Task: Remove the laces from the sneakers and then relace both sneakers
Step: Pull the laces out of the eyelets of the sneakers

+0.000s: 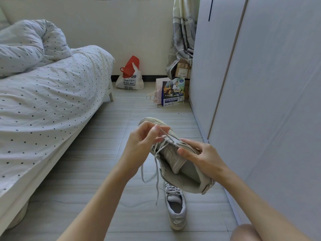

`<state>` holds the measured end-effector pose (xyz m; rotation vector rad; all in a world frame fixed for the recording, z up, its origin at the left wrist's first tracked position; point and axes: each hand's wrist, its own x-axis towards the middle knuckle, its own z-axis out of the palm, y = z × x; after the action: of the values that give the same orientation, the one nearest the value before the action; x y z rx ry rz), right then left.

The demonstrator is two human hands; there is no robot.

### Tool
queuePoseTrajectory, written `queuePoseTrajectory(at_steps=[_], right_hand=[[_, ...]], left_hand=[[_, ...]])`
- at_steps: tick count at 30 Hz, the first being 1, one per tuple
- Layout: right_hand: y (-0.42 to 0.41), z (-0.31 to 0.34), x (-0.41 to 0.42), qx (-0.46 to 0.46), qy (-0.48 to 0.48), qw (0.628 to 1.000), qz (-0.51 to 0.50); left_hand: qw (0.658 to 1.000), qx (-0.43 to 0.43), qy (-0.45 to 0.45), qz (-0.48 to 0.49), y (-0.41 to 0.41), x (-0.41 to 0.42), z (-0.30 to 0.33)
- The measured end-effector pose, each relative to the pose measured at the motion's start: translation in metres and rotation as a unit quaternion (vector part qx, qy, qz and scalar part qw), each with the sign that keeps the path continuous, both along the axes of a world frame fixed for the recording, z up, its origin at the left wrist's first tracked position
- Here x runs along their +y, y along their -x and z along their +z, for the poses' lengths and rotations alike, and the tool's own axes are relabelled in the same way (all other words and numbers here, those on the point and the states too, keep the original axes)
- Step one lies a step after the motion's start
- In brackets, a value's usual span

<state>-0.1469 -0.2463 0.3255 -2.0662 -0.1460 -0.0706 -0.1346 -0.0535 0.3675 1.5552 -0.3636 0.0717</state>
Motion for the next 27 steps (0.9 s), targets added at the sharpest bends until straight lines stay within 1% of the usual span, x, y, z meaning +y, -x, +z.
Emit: queuePoseTrajectory(at_steps=[3, 4, 5, 6, 8, 9, 12, 14, 16, 18, 20, 22, 24, 27], right_hand=[[0.004, 0.001, 0.004, -0.015, 0.040, 0.999, 0.026], [0.005, 0.001, 0.005, -0.020, 0.049, 0.998, 0.034], [0.005, 0.002, 0.006, -0.023, 0.048, 0.998, 0.037], [0.006, 0.002, 0.006, -0.021, 0.035, 0.999, 0.034], [0.005, 0.003, 0.005, -0.009, -0.020, 1.000, 0.013], [0.004, 0.004, 0.004, -0.004, -0.053, 0.999, -0.001], [0.001, 0.006, 0.002, -0.014, -0.137, 0.989, -0.052], [-0.001, 0.006, -0.001, -0.026, -0.161, 0.983, -0.080], [-0.001, 0.007, -0.002, -0.041, -0.177, 0.979, -0.094], [0.000, 0.008, -0.001, -0.057, -0.187, 0.976, -0.091], [0.002, 0.009, 0.001, -0.076, -0.193, 0.975, -0.075], [0.004, 0.009, 0.003, -0.093, -0.185, 0.976, -0.061], [0.004, 0.008, 0.005, -0.099, -0.183, 0.976, -0.058], [0.003, 0.006, 0.007, -0.069, -0.159, 0.983, -0.053]], left_hand=[[0.985, 0.080, 0.148, -0.022, 0.000, -0.001, 0.004], [0.977, 0.100, 0.186, -0.014, -0.002, 0.001, 0.006], [0.975, 0.105, 0.194, 0.002, -0.003, 0.004, 0.007], [0.982, 0.095, 0.164, 0.024, -0.005, 0.008, 0.008], [0.996, 0.054, 0.038, 0.056, -0.008, 0.015, 0.006], [0.997, 0.036, -0.027, 0.059, -0.008, 0.017, 0.004], [0.980, -0.005, -0.182, 0.079, -0.005, 0.017, -0.003], [0.960, -0.036, -0.252, 0.117, -0.005, 0.013, -0.010], [0.954, -0.035, -0.271, 0.120, -0.007, 0.008, -0.015], [0.959, -0.013, -0.268, 0.088, -0.008, 0.003, -0.021], [0.969, 0.012, -0.240, 0.059, -0.008, -0.002, -0.023], [0.978, 0.041, -0.200, 0.050, -0.007, -0.005, -0.023], [0.982, 0.040, -0.172, 0.072, -0.007, -0.009, -0.024], [0.973, 0.001, -0.177, 0.146, -0.006, -0.011, -0.026]])
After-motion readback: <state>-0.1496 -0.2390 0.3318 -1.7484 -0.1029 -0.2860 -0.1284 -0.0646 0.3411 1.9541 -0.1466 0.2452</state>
